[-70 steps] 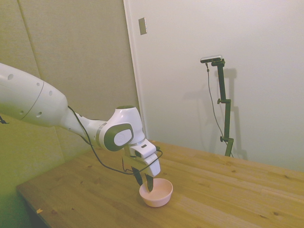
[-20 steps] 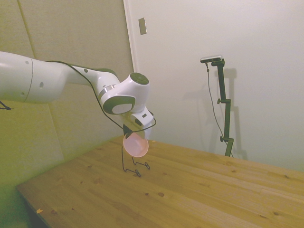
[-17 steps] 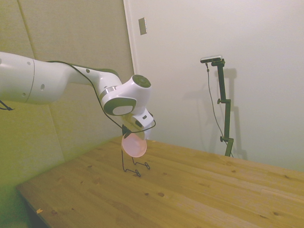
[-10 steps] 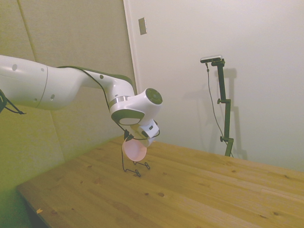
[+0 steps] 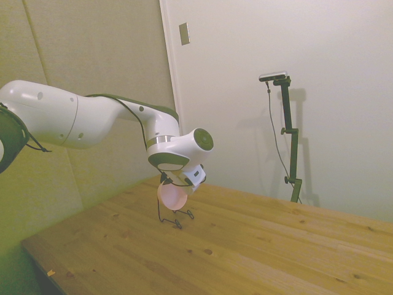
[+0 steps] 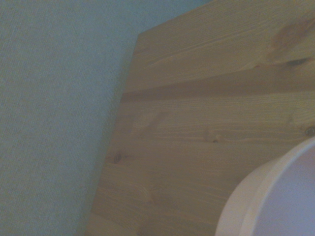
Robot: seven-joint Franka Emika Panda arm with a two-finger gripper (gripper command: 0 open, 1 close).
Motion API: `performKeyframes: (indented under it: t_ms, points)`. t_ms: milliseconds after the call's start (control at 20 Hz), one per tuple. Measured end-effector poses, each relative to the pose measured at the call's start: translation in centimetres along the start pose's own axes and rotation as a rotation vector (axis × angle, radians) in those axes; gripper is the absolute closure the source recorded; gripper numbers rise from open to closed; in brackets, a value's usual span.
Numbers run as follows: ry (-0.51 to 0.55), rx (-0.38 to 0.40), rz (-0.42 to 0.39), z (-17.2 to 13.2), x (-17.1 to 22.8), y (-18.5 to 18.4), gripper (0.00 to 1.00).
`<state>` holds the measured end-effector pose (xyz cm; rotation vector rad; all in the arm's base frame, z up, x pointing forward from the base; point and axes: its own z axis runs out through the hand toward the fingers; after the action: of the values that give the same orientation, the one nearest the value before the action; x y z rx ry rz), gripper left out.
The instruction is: Load the bowl
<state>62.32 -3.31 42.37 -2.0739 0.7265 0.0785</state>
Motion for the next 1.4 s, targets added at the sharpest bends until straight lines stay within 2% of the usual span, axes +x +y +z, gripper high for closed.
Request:
performKeyframes:
  t_ms: [300, 1400]
  points:
    - [-0.007, 0.005, 0.009, 0.5, 0.1, 1.4, 1.0]
    - [-0.001, -0.001, 0.026, 1.2, 0.9, 2.3, 1.0]
